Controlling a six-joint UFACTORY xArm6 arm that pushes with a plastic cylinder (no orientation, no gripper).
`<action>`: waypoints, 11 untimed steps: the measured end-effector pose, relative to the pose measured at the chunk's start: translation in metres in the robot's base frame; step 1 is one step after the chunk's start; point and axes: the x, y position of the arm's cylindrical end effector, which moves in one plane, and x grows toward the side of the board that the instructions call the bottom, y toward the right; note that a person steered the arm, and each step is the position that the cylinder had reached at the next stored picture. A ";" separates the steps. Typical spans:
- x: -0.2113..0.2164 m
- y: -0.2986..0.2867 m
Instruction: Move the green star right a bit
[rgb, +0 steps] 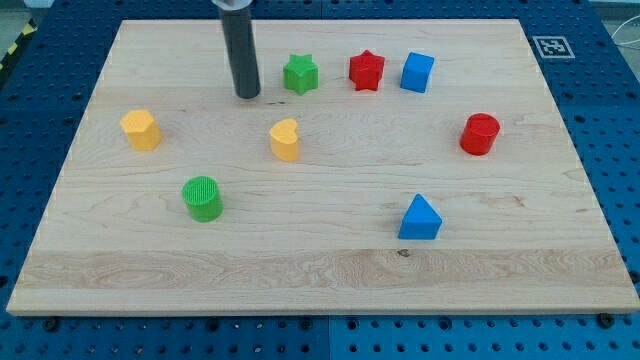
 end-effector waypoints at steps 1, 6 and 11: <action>-0.001 0.000; -0.024 0.043; -0.024 0.069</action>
